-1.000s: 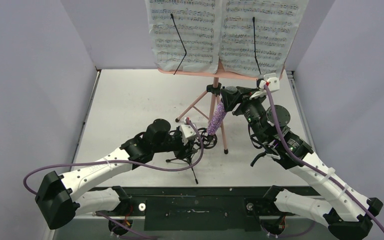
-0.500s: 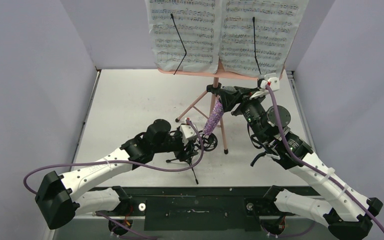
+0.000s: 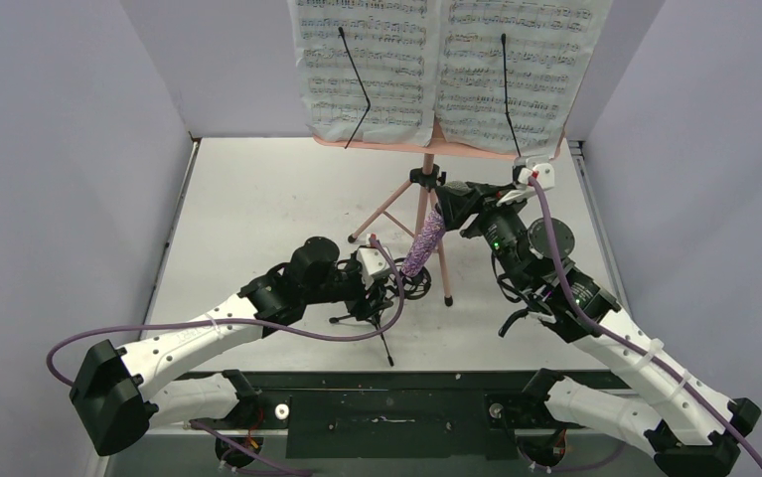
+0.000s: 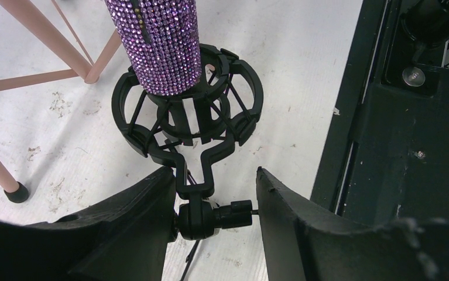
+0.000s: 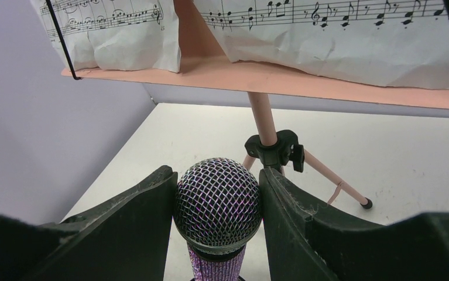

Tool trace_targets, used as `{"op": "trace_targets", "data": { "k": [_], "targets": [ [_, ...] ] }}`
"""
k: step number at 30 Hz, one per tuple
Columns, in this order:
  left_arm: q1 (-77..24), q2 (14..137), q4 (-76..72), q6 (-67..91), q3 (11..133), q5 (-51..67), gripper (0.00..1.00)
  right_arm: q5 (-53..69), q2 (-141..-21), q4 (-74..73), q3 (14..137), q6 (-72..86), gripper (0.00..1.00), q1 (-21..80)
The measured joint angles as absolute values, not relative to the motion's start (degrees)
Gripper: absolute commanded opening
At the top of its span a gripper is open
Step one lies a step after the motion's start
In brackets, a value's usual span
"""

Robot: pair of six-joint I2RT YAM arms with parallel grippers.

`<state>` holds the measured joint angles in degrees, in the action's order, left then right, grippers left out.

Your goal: Set up the instrument practice props

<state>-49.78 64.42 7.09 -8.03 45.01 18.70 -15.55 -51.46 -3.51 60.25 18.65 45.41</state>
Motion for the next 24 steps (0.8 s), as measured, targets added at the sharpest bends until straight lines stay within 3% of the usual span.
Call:
{"op": "trace_targets", "data": {
  "k": [24],
  "targets": [
    [-49.9,64.6,7.1,-8.2,45.0,18.6,0.50,-16.0,-48.4,-6.2,59.2,19.4,0.05,45.4]
  ]
}}
